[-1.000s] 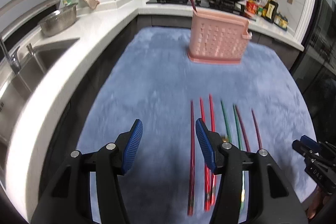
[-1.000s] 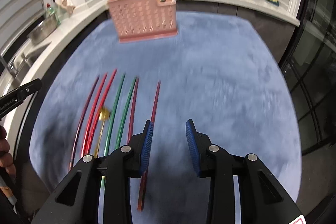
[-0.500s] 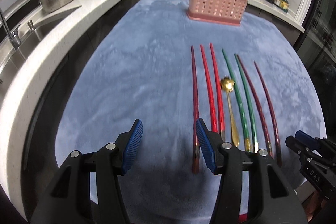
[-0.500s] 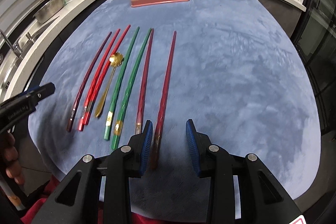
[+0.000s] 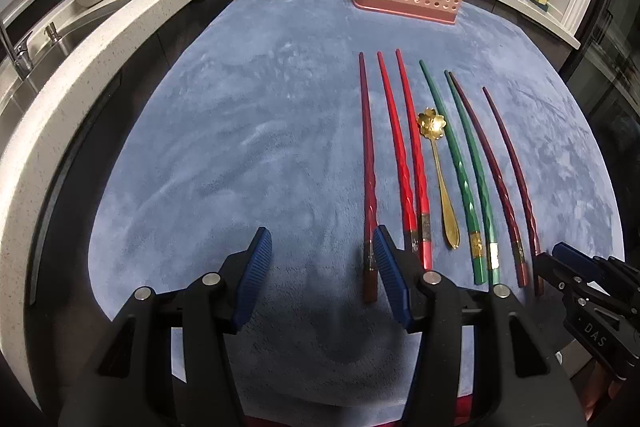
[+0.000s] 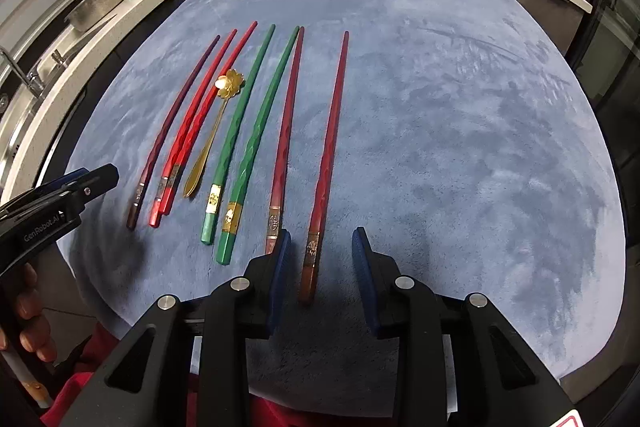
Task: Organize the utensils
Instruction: 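Move both tools back down to the row of chopsticks, then close the left tool on a dark red chopstick while the right tool grasps another dark red chopstick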
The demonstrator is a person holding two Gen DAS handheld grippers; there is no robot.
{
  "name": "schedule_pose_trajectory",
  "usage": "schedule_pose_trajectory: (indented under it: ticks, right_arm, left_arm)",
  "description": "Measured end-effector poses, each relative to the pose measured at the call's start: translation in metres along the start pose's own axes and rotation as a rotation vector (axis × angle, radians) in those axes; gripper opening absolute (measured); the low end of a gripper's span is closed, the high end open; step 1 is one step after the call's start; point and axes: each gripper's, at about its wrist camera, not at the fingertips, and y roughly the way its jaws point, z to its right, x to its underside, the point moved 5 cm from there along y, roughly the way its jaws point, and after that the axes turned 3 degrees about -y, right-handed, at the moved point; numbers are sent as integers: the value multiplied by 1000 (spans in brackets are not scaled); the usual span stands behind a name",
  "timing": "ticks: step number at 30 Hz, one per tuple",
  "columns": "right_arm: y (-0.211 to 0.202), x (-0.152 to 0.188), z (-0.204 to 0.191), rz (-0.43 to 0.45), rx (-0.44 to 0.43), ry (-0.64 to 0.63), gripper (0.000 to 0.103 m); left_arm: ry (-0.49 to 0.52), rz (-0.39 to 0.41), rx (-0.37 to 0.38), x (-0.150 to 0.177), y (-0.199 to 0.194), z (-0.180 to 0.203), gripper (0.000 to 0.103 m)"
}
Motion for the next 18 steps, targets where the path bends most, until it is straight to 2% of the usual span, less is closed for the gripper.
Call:
schedule_pose_trajectory:
  ticks: [18]
  right_arm:
    - [7,4,2,-27,-8,11,27]
  left_arm:
    - [5,-35,14,9,7,4,54]
